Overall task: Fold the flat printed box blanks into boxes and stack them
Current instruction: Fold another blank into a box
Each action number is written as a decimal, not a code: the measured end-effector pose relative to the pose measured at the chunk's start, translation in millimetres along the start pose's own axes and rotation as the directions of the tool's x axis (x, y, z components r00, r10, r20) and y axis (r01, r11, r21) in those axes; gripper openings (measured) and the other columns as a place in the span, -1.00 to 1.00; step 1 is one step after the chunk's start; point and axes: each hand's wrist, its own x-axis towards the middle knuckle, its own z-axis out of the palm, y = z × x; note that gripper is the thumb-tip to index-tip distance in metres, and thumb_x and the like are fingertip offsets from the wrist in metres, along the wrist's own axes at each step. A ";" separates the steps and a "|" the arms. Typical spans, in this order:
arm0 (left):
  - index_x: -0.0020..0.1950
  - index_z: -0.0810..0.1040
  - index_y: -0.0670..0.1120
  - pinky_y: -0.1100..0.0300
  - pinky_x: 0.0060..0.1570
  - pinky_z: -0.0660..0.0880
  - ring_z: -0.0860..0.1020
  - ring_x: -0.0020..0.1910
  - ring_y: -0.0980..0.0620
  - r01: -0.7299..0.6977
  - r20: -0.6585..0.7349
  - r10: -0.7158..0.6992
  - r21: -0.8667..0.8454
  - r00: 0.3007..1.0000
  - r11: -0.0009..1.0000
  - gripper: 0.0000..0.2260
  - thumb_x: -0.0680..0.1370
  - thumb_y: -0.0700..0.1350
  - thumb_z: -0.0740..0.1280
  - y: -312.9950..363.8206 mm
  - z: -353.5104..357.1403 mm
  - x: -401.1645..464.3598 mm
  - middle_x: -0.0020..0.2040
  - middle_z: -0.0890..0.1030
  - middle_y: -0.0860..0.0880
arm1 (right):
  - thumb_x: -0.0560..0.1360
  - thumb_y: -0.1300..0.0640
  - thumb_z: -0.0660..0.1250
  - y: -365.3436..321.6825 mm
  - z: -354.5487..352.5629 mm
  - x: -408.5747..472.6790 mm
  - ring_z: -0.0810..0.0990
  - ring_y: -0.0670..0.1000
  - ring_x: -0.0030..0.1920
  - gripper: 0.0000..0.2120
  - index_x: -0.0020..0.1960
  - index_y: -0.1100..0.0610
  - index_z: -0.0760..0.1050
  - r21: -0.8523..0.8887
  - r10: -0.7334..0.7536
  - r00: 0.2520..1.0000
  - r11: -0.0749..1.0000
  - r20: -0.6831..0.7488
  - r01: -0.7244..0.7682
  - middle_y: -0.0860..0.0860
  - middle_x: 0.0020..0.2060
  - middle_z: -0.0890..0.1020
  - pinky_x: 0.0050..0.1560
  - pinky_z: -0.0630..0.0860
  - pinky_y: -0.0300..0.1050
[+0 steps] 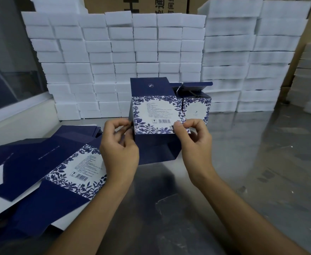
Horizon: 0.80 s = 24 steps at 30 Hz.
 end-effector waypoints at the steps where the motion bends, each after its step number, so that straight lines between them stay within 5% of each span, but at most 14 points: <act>1: 0.00 0.49 0.02 0.45 -0.06 0.47 0.60 0.03 0.21 0.010 -0.003 -0.010 0.017 1.000 1.000 -0.72 0.55 -0.37 0.32 -0.8 0.2 -0.2 -0.04 0.60 0.17 | 0.54 0.17 0.44 0.0 -1.3 0.9 0.44 -0.07 -0.21 -0.82 -0.12 0.05 0.43 0.010 0.014 1.000 1.000 -0.010 -0.014 -0.02 -0.21 0.50 -0.20 0.40 -0.29; 4: 0.05 0.47 0.12 0.39 -0.06 0.45 0.54 0.08 0.20 0.187 -0.014 -0.187 0.039 0.982 0.982 -0.80 0.51 -0.03 0.45 -1.6 -1.0 1.9 0.07 0.55 0.13 | 0.48 0.18 0.42 2.6 -4.8 5.2 0.47 -0.03 -0.13 -0.85 -0.09 0.04 0.45 0.077 0.083 0.996 0.994 -0.045 -0.080 -0.04 -0.15 0.52 -0.06 0.44 -0.08; 6: 0.09 0.45 0.13 0.30 -0.09 0.54 0.61 -0.04 0.27 0.406 0.051 -0.403 -0.103 0.914 0.908 -0.53 0.29 0.22 0.53 0.9 -3.0 4.5 0.05 0.60 0.14 | 0.47 0.24 0.36 4.8 -4.7 7.5 0.48 -0.02 -0.07 -0.85 -0.06 0.03 0.46 0.136 0.145 0.987 0.982 -0.072 -0.134 -0.02 -0.08 0.51 0.03 0.45 0.03; 10: 0.19 0.39 0.05 -0.05 -0.08 0.64 0.69 -0.11 0.11 0.656 0.204 -0.623 -0.224 0.755 0.721 -0.17 0.03 0.24 0.62 4.4 -2.5 8.5 0.05 0.67 0.01 | 0.50 0.31 0.28 10.4 -3.9 9.1 0.49 0.00 0.01 -0.77 0.02 -0.01 0.47 0.110 0.237 0.968 0.968 -0.081 -0.228 0.01 0.04 0.52 0.06 0.44 -0.01; 13: 0.26 0.53 -0.06 -0.15 0.08 0.59 0.67 0.06 -0.06 0.722 0.320 -0.647 -0.306 0.692 0.621 -0.39 0.27 0.10 0.56 2.8 -5.2 11.4 0.13 0.68 -0.09 | 0.56 0.43 0.16 14.0 -6.8 10.0 0.54 0.01 -0.02 -0.71 0.09 0.11 0.52 0.003 0.240 0.969 0.971 -0.064 -0.240 0.10 0.05 0.60 0.05 0.50 -0.01; 17: -0.08 0.75 0.09 -0.07 0.09 0.56 0.68 0.04 -0.03 0.731 0.504 -0.546 -0.317 0.669 0.604 -0.78 0.33 0.10 0.45 2.9 -9.3 11.8 0.08 0.71 -0.03 | 0.52 0.50 0.13 13.9 -8.5 11.1 0.63 -0.01 -0.09 -0.64 0.14 0.23 0.57 -0.063 0.259 0.966 0.964 -0.008 -0.259 0.15 0.01 0.69 -0.01 0.60 -0.10; 22: -0.09 0.74 0.13 0.01 -0.11 0.62 0.69 0.02 0.01 0.750 0.554 -0.537 -0.281 0.636 0.599 -0.79 0.31 0.10 0.47 -4.7 -15.8 11.0 0.08 0.70 0.00 | 0.55 0.44 0.21 17.3 -15.0 15.0 0.58 0.06 -0.09 -0.68 0.09 0.15 0.64 -0.195 0.266 0.964 0.944 -0.028 -0.266 0.26 0.02 0.68 0.01 0.56 0.08; 24: 0.04 0.71 0.04 -0.08 0.04 0.60 0.67 0.09 -0.05 0.733 0.504 -0.560 -0.255 0.657 0.630 -0.64 0.28 0.08 0.54 -7.0 -15.1 10.2 0.12 0.69 -0.04 | 0.57 0.38 0.22 19.8 -17.2 13.4 0.55 -0.05 -0.23 -0.70 -0.01 0.09 0.66 -0.223 0.255 0.966 0.941 -0.035 -0.256 0.17 -0.18 0.70 -0.17 0.49 -0.13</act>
